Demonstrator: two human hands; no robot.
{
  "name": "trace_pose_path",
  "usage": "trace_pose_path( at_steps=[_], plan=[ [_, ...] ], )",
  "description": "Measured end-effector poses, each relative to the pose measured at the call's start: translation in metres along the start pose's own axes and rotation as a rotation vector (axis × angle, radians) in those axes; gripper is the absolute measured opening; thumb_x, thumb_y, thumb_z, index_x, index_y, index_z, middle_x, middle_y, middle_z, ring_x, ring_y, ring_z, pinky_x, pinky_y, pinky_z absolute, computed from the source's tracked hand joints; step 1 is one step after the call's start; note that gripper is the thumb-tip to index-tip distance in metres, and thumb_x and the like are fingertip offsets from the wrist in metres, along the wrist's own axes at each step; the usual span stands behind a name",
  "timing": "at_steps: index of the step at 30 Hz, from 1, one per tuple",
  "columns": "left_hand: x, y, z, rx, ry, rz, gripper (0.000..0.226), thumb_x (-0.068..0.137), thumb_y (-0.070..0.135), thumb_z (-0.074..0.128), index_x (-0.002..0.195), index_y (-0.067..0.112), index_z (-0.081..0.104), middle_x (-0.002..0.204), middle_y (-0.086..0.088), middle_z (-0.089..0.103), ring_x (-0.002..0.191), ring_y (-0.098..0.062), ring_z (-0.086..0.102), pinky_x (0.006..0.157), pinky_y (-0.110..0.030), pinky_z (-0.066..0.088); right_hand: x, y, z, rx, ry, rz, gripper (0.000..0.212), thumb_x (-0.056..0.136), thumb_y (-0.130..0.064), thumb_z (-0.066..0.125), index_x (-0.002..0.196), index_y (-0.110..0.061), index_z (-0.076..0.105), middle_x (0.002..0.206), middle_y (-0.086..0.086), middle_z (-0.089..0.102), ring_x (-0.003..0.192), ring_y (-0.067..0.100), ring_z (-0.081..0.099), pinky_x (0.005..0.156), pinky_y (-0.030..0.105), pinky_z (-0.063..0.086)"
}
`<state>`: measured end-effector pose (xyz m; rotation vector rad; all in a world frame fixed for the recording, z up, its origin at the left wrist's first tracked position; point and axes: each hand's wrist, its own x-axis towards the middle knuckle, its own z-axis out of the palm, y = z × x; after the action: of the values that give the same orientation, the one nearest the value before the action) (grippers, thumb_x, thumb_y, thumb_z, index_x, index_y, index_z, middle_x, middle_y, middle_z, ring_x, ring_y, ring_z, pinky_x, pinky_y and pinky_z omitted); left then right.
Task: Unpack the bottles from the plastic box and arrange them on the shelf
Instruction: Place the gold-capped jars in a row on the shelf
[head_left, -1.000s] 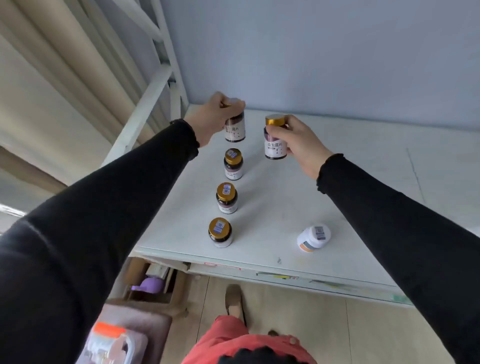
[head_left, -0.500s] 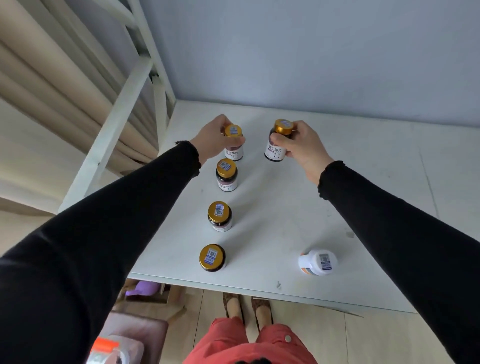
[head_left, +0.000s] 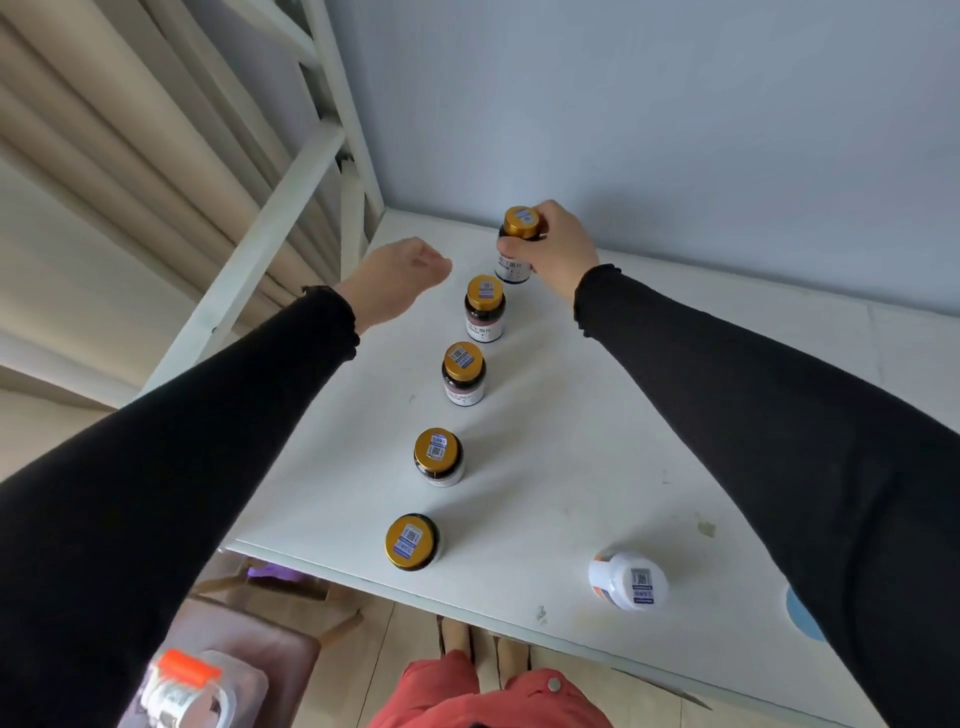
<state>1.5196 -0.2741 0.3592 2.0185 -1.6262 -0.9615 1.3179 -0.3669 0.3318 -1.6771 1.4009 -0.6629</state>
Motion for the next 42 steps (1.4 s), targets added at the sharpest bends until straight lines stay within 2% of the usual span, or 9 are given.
trace_pose_path(
  at_steps=[4,11,15,19,24,28,34,38,42],
  plan=[
    [-0.012,-0.014,0.0,0.264,0.009,0.052,0.033,0.1,0.033,0.056,0.128,0.016,0.059,0.134,-0.005,0.06,0.12,-0.023,0.057,0.104,-0.035,0.043,0.014,-0.001,0.013,-0.15,-0.044,-0.03,0.048,0.085,-0.035,0.075,0.119,-0.009,0.054,0.112,0.01,0.065,0.103,0.026,0.062,0.092,0.042,0.052],
    [-0.036,-0.017,0.013,0.317,0.034,0.02,0.037,0.098,0.034,0.059,0.131,0.016,0.057,0.137,-0.006,0.058,0.122,-0.025,0.055,0.108,-0.039,0.041,0.014,0.011,0.016,-0.151,-0.073,-0.001,0.054,0.086,-0.034,0.073,0.13,-0.012,0.05,0.115,0.003,0.061,0.108,0.023,0.061,0.094,0.035,0.05],
    [-0.057,-0.017,0.012,0.322,0.087,0.004,0.037,0.099,0.03,0.058,0.133,0.017,0.056,0.138,-0.006,0.057,0.123,-0.025,0.054,0.108,-0.038,0.042,-0.004,0.003,0.005,-0.072,-0.03,-0.027,0.056,0.096,-0.032,0.062,0.145,-0.015,0.042,0.143,0.004,0.051,0.128,0.019,0.05,0.096,0.023,0.037],
    [-0.097,-0.015,0.004,0.403,0.189,0.024,0.038,0.099,0.031,0.058,0.135,0.02,0.054,0.136,-0.005,0.059,0.122,-0.026,0.055,0.104,-0.039,0.046,-0.044,-0.028,-0.003,-0.274,0.063,-0.3,0.035,0.095,-0.022,0.055,0.13,-0.018,0.059,0.135,-0.001,0.056,0.127,0.019,0.045,0.095,0.026,0.039],
    [-0.178,-0.02,-0.007,0.466,0.283,0.048,0.041,0.097,0.033,0.061,0.136,0.022,0.054,0.135,-0.002,0.059,0.122,-0.024,0.055,0.101,-0.037,0.047,-0.132,-0.081,0.017,-0.469,-0.138,-0.578,0.032,0.094,-0.032,0.06,0.124,-0.022,0.062,0.129,-0.002,0.058,0.123,0.023,0.045,0.096,0.031,0.037],
    [-0.26,-0.056,-0.016,0.485,0.312,0.02,0.042,0.096,0.035,0.061,0.135,0.024,0.053,0.128,0.001,0.06,0.116,-0.022,0.056,0.092,-0.036,0.047,-0.211,-0.108,0.058,-0.54,-0.254,-0.719,0.033,0.092,-0.034,0.063,0.123,-0.022,0.061,0.129,-0.003,0.059,0.122,0.024,0.046,0.098,0.043,0.041],
    [-0.396,-0.158,-0.031,0.462,0.341,-0.115,0.046,0.091,0.03,0.064,0.136,0.021,0.055,0.131,-0.004,0.06,0.121,-0.027,0.055,0.099,-0.044,0.047,-0.325,-0.131,0.16,-0.59,-0.409,-0.789,0.04,0.092,-0.036,0.064,0.128,-0.021,0.059,0.13,-0.002,0.059,0.122,0.024,0.047,0.1,0.039,0.04],
    [-0.494,-0.235,-0.039,0.439,0.334,-0.211,0.046,0.088,0.031,0.067,0.131,0.017,0.058,0.123,-0.009,0.063,0.114,-0.032,0.059,0.094,-0.046,0.049,-0.402,-0.141,0.243,-0.605,-0.499,-0.795,0.041,0.09,-0.034,0.064,0.129,-0.021,0.058,0.131,-0.001,0.058,0.122,0.026,0.048,0.102,0.04,0.04],
    [-0.581,-0.312,-0.043,0.396,0.318,-0.318,0.045,0.088,0.032,0.067,0.13,0.018,0.058,0.132,-0.008,0.061,0.122,-0.029,0.055,0.102,-0.045,0.046,-0.469,-0.142,0.325,-0.631,-0.61,-0.751,0.043,0.091,-0.033,0.065,0.131,-0.02,0.057,0.132,0.001,0.059,0.122,0.026,0.048,0.103,0.042,0.041]
  ],
)
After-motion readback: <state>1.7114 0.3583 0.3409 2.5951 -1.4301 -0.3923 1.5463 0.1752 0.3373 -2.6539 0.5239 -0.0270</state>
